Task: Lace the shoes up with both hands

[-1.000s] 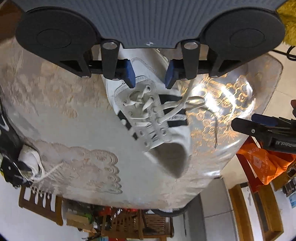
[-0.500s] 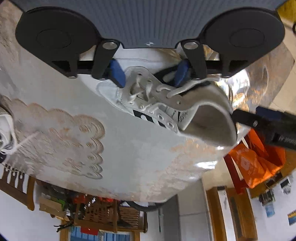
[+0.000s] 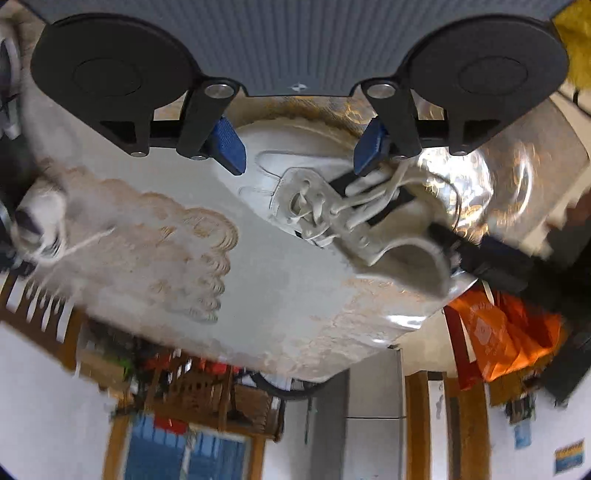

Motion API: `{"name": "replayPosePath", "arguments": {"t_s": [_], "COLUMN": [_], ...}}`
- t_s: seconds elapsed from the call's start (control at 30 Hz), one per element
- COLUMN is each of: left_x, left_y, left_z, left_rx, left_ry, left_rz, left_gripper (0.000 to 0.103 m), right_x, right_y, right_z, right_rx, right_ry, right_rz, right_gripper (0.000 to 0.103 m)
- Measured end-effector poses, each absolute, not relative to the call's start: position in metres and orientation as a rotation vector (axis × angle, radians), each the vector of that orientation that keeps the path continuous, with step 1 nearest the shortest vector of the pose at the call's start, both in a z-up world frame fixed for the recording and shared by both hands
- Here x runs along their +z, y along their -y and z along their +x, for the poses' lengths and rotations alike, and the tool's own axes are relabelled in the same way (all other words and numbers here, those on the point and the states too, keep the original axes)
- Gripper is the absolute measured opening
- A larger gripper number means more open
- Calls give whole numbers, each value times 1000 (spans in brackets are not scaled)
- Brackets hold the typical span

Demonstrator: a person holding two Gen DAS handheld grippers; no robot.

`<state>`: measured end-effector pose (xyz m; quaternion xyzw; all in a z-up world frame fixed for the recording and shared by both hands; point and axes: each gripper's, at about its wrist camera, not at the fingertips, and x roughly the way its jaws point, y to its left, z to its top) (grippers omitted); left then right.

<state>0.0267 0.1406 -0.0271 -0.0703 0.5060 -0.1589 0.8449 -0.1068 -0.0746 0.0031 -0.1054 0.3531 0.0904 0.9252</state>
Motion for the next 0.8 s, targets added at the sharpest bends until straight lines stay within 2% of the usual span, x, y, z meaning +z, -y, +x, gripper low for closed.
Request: {"name": "replayPosePath", "arguments": {"t_s": [0.2,0.37,0.47,0.53,0.6,0.8], "left_x": [-18,-12,-13,-15,-16,-19], "left_y": [-167,-218,-241,-254,-264,-290], "left_z": [32,-3,-30,-46,-56,-65], "left_rx": [-339,-279,-217,-194,-186,-166], "left_ry": [-1029,-1000,-984,-985,-988,-1016], "left_rz": [-193,-173,-71,-37,-46,-91], "left_gripper": [95,95,95,95,95,95], "right_x": [19,36,28,13,-6,-40], "right_y": [37,9,-10,-27,-48,-82], "right_z": [-128,-98,-62,-36,-18,4], "right_rx": [278,431,436,417,388,276], "right_ry": [-662,-673,-724,-774,-810,-843], "right_rz": [-341,-174,-34,-6,-42,-142], "right_gripper": [68,67,54,38,35,33]}}
